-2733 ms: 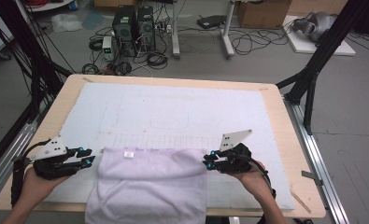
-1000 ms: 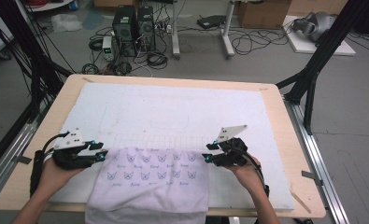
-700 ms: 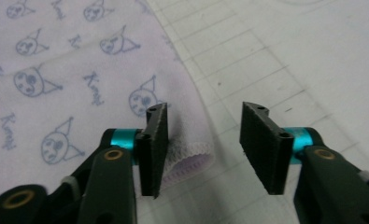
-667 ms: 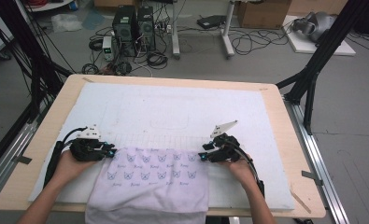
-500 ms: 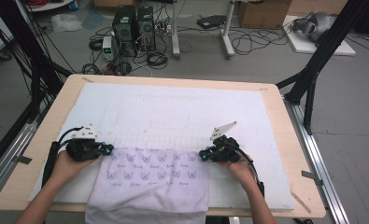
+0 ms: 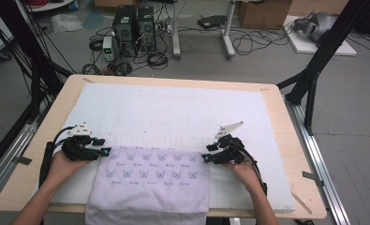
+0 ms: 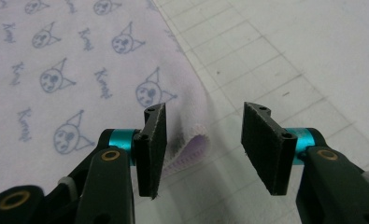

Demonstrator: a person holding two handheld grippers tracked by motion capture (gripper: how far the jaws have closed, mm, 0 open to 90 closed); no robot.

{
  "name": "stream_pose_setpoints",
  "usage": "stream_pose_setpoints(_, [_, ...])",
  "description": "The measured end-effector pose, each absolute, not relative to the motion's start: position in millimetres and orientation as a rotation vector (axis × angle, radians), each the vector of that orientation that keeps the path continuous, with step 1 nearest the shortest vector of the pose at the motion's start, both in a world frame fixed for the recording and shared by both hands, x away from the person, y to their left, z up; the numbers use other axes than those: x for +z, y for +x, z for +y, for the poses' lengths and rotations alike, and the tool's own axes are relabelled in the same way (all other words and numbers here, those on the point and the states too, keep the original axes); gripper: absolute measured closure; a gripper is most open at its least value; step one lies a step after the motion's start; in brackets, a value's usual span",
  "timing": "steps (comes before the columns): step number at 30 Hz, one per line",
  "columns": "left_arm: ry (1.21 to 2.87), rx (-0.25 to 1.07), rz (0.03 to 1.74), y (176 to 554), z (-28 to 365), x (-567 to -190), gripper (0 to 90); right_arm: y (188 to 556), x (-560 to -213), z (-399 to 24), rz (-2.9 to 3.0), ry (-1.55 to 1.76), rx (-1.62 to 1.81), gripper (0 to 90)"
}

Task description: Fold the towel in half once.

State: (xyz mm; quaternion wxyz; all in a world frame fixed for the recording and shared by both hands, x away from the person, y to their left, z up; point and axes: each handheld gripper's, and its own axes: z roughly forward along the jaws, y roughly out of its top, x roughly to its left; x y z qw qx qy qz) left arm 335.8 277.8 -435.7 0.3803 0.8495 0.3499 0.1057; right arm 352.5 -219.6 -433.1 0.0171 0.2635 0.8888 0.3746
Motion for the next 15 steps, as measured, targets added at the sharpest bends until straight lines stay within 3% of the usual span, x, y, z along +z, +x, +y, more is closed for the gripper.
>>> stream_pose_setpoints(1, [2.178, 0.257, 0.883, 336, 277, -438, 50.1, 353, -435, -219, 2.773, 0.820, 1.162, 51.2])
stream_pose_setpoints(3, [2.184, 0.265, 0.849, 334, 274, -439, 66.3, 352, -438, -214, 2.793, 0.804, 1.140, 57.0])
stream_pose_setpoints(5, [2.169, 0.259, 0.839, 333, 273, -437, 81.4, 350, -438, -214, 2.810, 0.760, 1.149, 77.4])
stream_pose_setpoints(7, [2.181, 0.278, 0.840, 333, 271, -435, 84.8, 350, -437, -213, 2.833, 0.745, 1.157, 84.8])
stream_pose_setpoints(15, [2.120, 0.336, 0.843, 353, 248, -418, 86.2, 363, -422, -232, 2.714, 0.826, 1.033, 86.1])
